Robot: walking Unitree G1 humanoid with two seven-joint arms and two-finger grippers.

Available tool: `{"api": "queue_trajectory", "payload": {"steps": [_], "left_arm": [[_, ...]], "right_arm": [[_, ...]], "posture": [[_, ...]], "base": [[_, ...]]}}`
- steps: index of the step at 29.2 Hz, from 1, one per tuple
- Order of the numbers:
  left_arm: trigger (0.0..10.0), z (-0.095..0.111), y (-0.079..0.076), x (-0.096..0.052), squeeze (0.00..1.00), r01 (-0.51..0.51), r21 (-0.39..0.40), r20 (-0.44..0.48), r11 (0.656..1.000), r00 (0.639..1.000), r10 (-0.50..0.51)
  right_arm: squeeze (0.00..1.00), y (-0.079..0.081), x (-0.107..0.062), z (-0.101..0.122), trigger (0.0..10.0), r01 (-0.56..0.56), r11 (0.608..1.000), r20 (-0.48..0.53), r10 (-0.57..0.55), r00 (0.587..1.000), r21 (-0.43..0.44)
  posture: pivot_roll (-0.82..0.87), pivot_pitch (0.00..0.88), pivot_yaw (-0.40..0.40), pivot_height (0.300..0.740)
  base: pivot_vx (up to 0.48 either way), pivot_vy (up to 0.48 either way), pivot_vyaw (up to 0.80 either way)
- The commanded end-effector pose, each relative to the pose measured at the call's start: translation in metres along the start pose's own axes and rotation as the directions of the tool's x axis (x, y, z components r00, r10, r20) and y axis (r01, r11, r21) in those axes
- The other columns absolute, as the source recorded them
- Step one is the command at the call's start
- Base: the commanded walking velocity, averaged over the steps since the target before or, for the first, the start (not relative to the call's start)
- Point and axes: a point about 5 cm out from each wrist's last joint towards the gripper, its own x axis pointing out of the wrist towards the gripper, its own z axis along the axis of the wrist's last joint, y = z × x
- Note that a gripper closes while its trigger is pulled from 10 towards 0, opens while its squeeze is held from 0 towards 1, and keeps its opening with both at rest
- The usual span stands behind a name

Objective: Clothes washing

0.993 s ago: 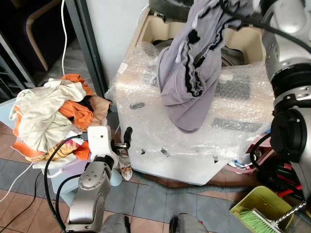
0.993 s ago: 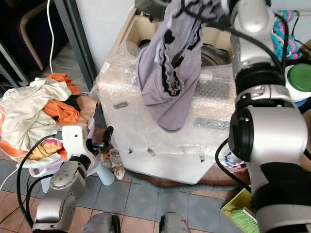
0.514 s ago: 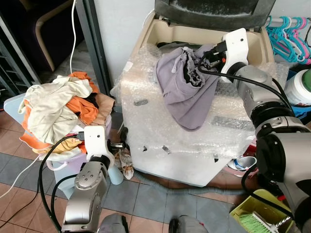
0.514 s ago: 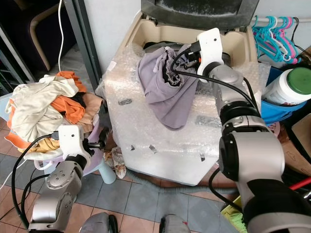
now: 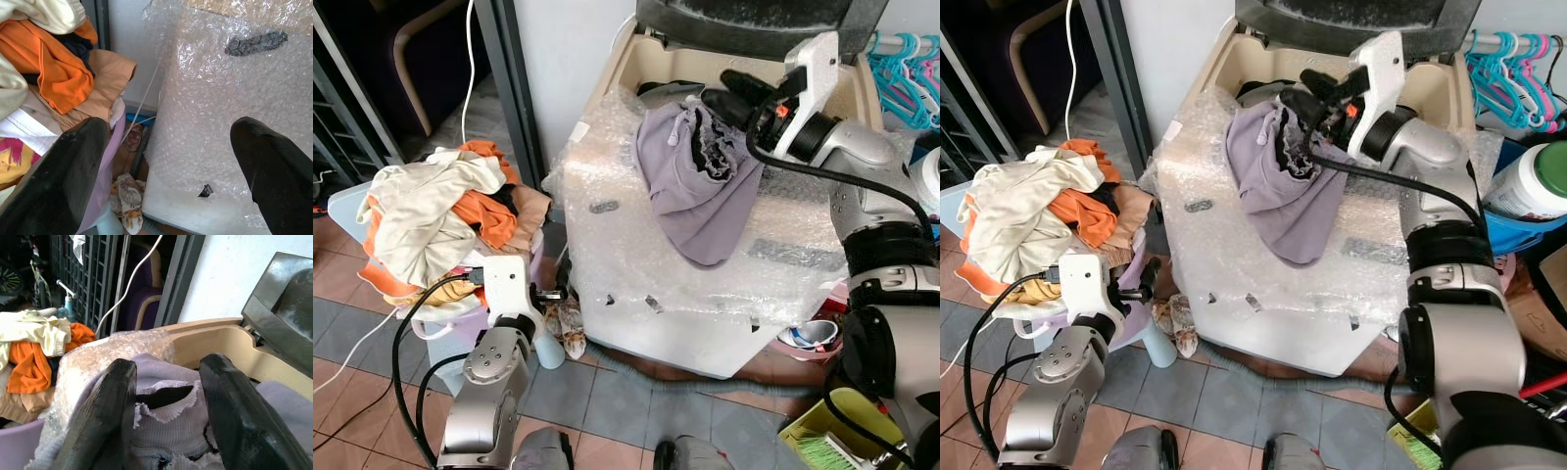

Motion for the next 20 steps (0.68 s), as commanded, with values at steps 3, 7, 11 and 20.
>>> {"api": "queue_trajectory", "payload": {"steps": [3, 7, 11, 20], "left_arm": [[10.0, -0.001, 0.000, -0.003, 0.00, -0.001, 0.010, -0.009, 1.000, 1.000, 0.001], [10.0, -0.003, 0.002, -0.005, 0.00, -0.009, 0.009, -0.018, 1.000, 1.000, 0.009], [10.0, -0.003, 0.000, -0.003, 0.00, 0.000, 0.013, -0.024, 1.000, 1.000, 0.000], [10.0, -0.002, -0.001, 0.000, 0.00, 0.002, 0.013, -0.026, 1.000, 1.000, -0.002]], "right_arm": [[1.00, 0.001, -0.007, 0.014, 10.0, -0.062, 0.997, 0.070, 0.058, 0.996, 0.050], [1.00, 0.012, -0.017, 0.016, 10.0, -0.254, 0.964, 0.080, 0.248, 0.965, 0.073], [1.00, 0.018, -0.020, -0.006, 10.0, -0.270, 0.963, -0.063, 0.270, 0.961, 0.020], [1.00, 0.026, -0.017, -0.044, 3.1, -0.199, 0.961, -0.289, 0.138, 0.947, -0.192]], "posture": [[0.00, 0.080, -0.028, 0.740], [0.00, 0.081, -0.027, 0.740], [-0.01, 0.077, -0.026, 0.740], [0.00, 0.069, -0.024, 0.740]], "base": [[0.000, 0.000, 0.00], [0.000, 0.000, 0.00], [0.000, 0.000, 0.00], [0.000, 0.000, 0.00]]}}
